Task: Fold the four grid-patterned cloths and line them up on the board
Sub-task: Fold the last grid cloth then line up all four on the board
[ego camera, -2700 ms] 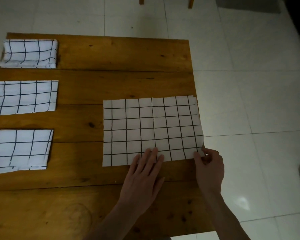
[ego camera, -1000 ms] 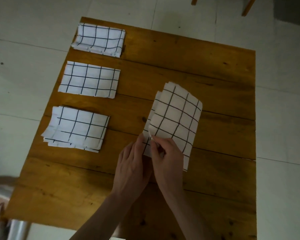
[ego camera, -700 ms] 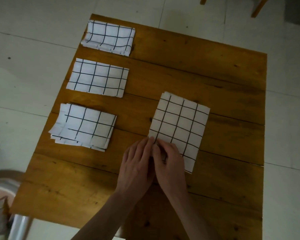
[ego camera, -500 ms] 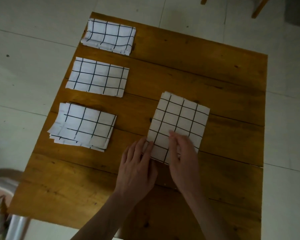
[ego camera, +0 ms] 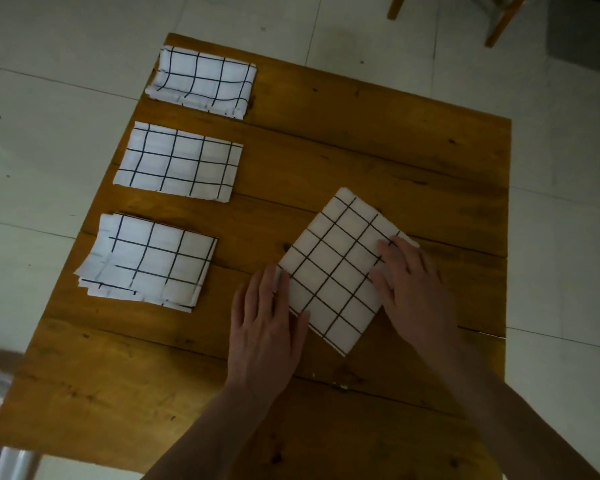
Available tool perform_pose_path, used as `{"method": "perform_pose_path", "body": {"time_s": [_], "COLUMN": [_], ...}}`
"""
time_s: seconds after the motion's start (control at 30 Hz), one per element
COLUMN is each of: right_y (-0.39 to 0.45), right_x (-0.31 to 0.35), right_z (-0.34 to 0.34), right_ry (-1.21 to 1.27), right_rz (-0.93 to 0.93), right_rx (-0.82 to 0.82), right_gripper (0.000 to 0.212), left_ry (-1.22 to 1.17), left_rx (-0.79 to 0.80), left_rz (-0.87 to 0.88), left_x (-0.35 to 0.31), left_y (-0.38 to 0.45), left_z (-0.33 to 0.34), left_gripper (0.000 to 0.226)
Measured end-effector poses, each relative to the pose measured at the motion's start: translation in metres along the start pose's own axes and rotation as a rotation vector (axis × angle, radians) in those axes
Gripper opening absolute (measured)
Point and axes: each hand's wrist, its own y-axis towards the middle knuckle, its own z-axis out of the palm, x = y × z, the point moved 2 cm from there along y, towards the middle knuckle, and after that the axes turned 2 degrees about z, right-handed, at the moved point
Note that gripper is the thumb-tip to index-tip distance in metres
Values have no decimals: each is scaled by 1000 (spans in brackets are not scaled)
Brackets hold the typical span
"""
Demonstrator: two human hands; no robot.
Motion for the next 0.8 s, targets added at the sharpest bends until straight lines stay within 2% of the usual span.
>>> {"method": "perform_pose_path", "body": {"time_s": [0.1, 0.27, 0.43, 0.5, 0.57, 0.7, 0.8], "right_y": [-18, -53, -82, -89, -95, -100, -101], "right_x": [5, 16, 20, 21, 25, 42, 53], "right_z": [5, 16, 25, 28, 34, 50, 59], "right_ry": [-18, -32, -16, 4, 13, 0, -12], "right_rz": [129, 260, 312, 243, 99, -168, -247], "right_rx": [23, 23, -20, -68, -75, -5, 30], "right_gripper": [63, 65, 66, 63, 60, 59, 58], "left_ry": [-27, -10, 55, 64, 65, 19, -11], "left_rx": [-16, 18, 80, 95, 93, 73, 87], "left_rz": [36, 294, 380, 409, 423, 391, 328], "left_x": [-12, -37, -29, -22, -17, -22, -28], "left_y": [3, -10, -16, -15, -14, -21, -32], "left_z": [-1, 10, 20, 20, 18, 18, 22], "left_gripper": [63, 57, 60, 64, 64, 61, 62]}}
